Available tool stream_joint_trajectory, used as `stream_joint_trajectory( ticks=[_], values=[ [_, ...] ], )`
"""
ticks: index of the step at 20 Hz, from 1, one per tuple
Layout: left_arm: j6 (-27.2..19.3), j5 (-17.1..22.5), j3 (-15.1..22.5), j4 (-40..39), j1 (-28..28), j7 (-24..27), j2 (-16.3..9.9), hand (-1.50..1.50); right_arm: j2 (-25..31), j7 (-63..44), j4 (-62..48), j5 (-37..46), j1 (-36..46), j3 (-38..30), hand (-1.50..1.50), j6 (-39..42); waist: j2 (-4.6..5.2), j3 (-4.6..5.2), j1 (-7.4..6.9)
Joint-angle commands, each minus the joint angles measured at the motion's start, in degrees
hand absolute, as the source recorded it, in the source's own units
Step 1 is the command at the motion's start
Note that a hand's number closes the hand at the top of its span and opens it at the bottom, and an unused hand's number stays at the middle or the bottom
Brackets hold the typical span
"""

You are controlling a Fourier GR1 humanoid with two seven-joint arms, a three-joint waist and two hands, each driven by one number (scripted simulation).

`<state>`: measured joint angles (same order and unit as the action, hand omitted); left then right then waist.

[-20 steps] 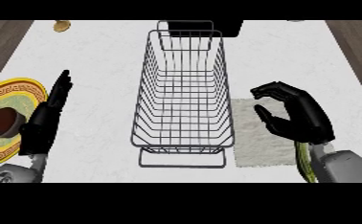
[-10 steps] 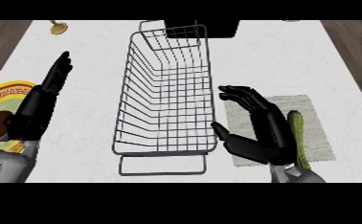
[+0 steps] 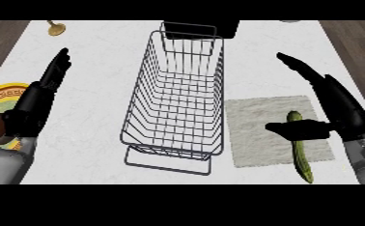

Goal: Pick the squash from the placemat and place it in the basket

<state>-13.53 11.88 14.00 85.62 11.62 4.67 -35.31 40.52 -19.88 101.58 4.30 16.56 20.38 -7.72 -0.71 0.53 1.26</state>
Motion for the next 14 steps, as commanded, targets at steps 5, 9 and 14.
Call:
stream_joint_trajectory(
  ticks=[5,9,14],
  values=[
    [-0.14,-1.01,1.17,1.05,1.42,-1.07,1.32,0.0,19.5,-13.51,2.93,-8.58,9.14,2.09,-1.5,30.19,0.53,-0.2,-1.86],
    [1.98,-0.22,0.1,-1.13,2.18,0.45,2.02,0.0,18.21,-24.03,3.1,-18.36,16.09,1.92,-1.5,39.21,0.85,-0.27,-2.21],
    [3.25,-1.15,-1.67,-0.83,2.25,-0.76,2.29,0.0,19.65,-17.75,-5.36,-16.94,14.27,-1.24,-1.5,48.09,0.82,-0.52,-1.8]
  ],
)
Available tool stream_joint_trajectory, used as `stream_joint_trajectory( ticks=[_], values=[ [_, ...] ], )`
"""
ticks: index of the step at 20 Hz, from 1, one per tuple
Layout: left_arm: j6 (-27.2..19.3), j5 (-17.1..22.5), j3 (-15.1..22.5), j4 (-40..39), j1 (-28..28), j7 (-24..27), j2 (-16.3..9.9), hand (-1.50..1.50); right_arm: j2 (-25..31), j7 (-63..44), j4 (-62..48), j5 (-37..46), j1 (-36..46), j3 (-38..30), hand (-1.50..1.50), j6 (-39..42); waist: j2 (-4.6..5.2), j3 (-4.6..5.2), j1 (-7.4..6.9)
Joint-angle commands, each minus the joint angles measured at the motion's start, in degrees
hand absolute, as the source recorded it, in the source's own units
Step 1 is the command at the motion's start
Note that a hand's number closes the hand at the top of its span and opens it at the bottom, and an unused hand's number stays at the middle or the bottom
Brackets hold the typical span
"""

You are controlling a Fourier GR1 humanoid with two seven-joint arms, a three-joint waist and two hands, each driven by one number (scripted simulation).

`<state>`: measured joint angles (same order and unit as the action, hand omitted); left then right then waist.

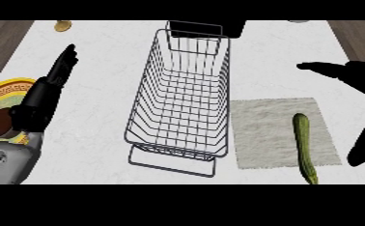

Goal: Pick the squash from the placemat and place it in the basket

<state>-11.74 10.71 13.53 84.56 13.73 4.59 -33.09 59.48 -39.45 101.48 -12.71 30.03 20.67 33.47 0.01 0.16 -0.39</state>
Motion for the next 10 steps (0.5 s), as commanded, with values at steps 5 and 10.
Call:
stream_joint_trajectory(
  ticks=[5,10],
  values=[
    [2.8,-1.23,-4.21,2.14,-0.69,-2.19,0.17,0.0,-1.39,-0.86,-0.84,1.07,-4.55,-4.73,-1.5,8.87,-0.07,-0.16,0.57],
    [-0.39,-5.98,-1.22,7.09,-0.95,-7.2,3.99,0.0,-6.75,3.93,-2.86,11.55,-8.4,-2.73,-1.5,8.26,-0.06,-0.2,0.4]
  ],
)
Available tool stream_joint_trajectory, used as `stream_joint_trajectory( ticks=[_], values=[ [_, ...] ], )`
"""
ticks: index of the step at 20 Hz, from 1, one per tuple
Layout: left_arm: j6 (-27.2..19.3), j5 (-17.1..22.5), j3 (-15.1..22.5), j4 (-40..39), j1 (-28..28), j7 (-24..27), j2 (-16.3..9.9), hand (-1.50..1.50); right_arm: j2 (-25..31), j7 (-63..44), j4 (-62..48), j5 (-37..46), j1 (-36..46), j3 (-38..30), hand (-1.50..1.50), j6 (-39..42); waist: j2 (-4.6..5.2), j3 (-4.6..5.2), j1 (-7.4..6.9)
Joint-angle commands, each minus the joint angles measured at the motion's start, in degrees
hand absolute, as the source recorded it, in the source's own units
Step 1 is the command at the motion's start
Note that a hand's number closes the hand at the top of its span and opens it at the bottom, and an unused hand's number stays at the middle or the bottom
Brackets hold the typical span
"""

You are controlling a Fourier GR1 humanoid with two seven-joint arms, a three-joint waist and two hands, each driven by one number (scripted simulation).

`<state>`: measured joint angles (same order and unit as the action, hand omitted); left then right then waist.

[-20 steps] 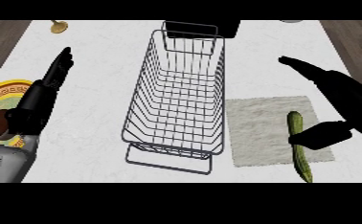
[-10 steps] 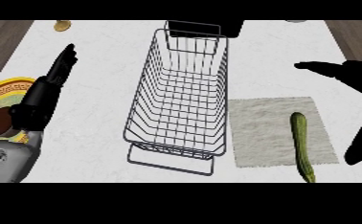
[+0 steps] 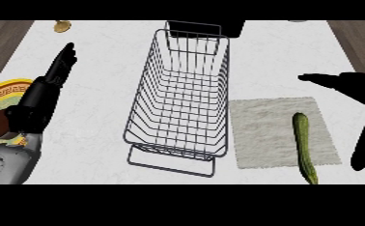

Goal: Pick the squash from the placemat and place it in the basket

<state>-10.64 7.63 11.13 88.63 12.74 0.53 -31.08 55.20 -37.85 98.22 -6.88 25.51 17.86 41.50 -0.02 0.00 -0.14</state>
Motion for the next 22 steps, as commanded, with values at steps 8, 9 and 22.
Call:
stream_joint_trajectory(
  ticks=[8,9,22],
  values=[
    [1.9,-4.1,-1.71,3.81,-4.63,0.63,3.18,0.0,-6.93,3.81,-2.41,14.73,-7.5,1.41,-1.5,3.49,-0.07,0.0,0.08],
    [4.33,-2.09,-4.01,-2.93,1.79,0.16,3.41,0.0,-7.95,8.83,-6.41,18.77,-6.79,2.69,-1.5,3.08,0.11,-0.02,0.23],
    [6.77,-7.66,-7.52,1.3,0.05,-3.39,6.64,0.0,-12.18,19.69,-8.94,33.04,-12.13,-2.45,-1.5,1.95,-0.07,-0.01,0.28]
  ],
)
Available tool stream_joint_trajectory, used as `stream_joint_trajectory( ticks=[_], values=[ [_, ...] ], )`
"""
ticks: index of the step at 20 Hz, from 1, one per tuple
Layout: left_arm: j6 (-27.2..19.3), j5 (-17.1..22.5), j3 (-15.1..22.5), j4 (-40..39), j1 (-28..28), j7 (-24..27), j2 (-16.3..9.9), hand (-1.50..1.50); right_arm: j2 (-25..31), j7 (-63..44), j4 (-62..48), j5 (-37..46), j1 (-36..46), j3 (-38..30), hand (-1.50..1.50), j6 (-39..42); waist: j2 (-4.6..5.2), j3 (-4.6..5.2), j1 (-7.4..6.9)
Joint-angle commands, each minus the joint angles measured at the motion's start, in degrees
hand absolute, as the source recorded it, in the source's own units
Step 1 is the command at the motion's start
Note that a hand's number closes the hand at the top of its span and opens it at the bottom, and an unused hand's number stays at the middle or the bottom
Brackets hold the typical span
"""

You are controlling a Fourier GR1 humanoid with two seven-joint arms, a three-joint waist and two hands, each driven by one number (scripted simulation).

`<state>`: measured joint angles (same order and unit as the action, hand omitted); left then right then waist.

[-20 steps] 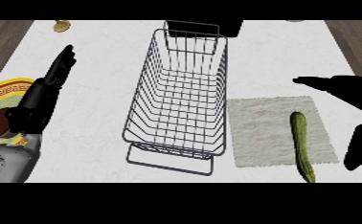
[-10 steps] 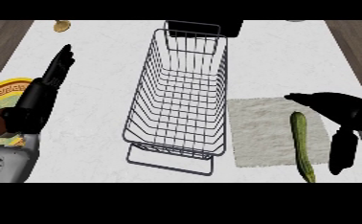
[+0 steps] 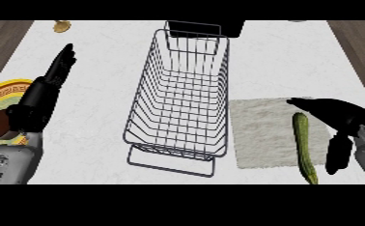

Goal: Pick the squash from the placemat and place it in the basket

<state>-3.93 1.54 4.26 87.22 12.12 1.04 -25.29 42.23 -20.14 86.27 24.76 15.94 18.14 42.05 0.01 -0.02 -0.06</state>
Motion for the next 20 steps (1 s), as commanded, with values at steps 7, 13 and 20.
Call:
stream_joint_trajectory(
  ticks=[7,13,20],
  values=[
    [3.3,-2.63,-3.47,2.72,-0.5,-1.69,2.25,0.0,-3.44,10.67,-5.46,11.23,-2.35,-3.18,-1.5,-3.59,-0.03,0.01,-0.05],
    [4.45,-5.72,-4.26,1.29,-1.73,0.58,4.85,0.0,-8.14,10.18,-4.86,14.56,-4.61,-5.75,-1.5,-4.54,-0.03,0.02,0.05],
    [6.1,-6.23,-5.96,3.02,0.23,-2.62,5.92,0.0,-8.98,17.53,-12.07,20.25,-5.25,-5.69,-1.5,-7.32,0.01,0.01,-0.05]
  ],
)
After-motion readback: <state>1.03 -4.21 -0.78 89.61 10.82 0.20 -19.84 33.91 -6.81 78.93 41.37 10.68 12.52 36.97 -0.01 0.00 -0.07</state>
